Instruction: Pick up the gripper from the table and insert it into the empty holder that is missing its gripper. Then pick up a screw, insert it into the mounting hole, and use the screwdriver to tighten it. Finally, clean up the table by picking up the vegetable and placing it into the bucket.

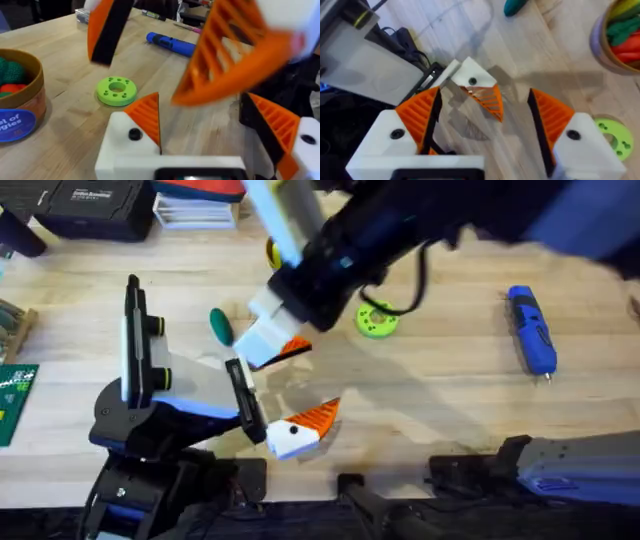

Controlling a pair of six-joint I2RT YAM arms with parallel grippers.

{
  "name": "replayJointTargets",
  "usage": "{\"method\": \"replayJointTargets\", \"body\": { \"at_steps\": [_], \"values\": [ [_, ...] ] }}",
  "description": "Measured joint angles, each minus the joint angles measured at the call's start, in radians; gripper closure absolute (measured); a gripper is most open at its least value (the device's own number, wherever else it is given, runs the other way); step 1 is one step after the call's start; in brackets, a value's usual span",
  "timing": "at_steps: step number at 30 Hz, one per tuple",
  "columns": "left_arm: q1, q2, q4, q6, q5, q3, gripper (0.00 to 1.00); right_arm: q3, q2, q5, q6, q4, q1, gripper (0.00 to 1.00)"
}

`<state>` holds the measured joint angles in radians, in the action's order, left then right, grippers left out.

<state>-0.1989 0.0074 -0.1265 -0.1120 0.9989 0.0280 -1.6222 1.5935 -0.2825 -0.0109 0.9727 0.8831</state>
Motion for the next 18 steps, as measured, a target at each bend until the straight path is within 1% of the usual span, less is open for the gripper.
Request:
{"method": "replayJointTargets", "body": {
  "at_steps": [7, 14, 16, 18],
  "values": [
    [0.0, 0.0, 0.0, 0.0, 0.0, 0.0, 0.015, 0.0, -0.114, 0.0, 0.0, 0.07, -0.09, 0.008],
    [0.0, 0.0, 0.0, 0.0, 0.0, 0.0, 0.015, 0.006, -0.195, 0.0, -0.001, 0.144, -0.196, 0.009],
    [0.0, 0.0, 0.0, 0.0, 0.0, 0.0, 0.015, 0.041, -0.235, 0.0, -0.001, 0.135, -0.214, 0.009],
    [0.0, 0.0, 0.0, 0.0, 0.0, 0.0, 0.015, 0.106, -0.289, -0.001, -0.001, 0.117, -0.222, 0.009]
  ]
}}
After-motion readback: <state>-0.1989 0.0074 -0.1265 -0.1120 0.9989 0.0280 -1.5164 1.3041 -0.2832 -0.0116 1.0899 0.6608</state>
